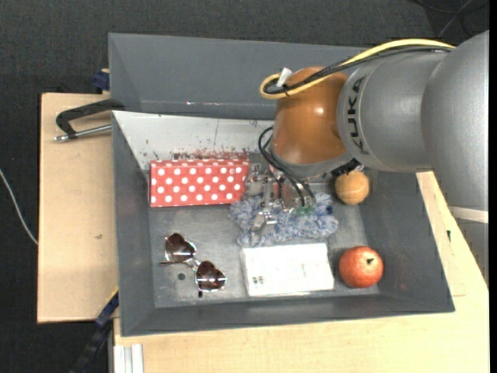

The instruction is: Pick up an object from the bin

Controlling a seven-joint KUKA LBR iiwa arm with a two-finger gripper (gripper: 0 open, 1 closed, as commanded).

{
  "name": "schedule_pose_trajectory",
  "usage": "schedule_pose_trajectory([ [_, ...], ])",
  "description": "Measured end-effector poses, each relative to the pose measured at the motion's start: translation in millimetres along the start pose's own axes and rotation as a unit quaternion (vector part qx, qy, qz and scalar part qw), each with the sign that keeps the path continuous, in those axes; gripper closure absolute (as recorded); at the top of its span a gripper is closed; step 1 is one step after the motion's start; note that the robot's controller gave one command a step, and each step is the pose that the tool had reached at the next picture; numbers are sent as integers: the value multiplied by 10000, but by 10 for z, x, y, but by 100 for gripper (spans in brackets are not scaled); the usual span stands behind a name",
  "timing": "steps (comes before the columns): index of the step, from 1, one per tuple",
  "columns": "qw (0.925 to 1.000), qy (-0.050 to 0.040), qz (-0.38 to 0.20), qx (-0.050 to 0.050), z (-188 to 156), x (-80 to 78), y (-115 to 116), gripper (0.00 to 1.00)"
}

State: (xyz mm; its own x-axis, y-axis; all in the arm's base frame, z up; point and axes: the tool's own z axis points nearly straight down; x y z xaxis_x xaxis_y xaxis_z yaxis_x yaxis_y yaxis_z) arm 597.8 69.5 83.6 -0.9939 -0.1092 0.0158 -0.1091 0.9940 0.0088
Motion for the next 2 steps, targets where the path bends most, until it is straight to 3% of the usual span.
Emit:
schedule_pose_trajectory([
  [1,9990,-109,-422,23,98,126,-334,0],
  [2,9997,-118,216,33,-158,53,-90,0],
])
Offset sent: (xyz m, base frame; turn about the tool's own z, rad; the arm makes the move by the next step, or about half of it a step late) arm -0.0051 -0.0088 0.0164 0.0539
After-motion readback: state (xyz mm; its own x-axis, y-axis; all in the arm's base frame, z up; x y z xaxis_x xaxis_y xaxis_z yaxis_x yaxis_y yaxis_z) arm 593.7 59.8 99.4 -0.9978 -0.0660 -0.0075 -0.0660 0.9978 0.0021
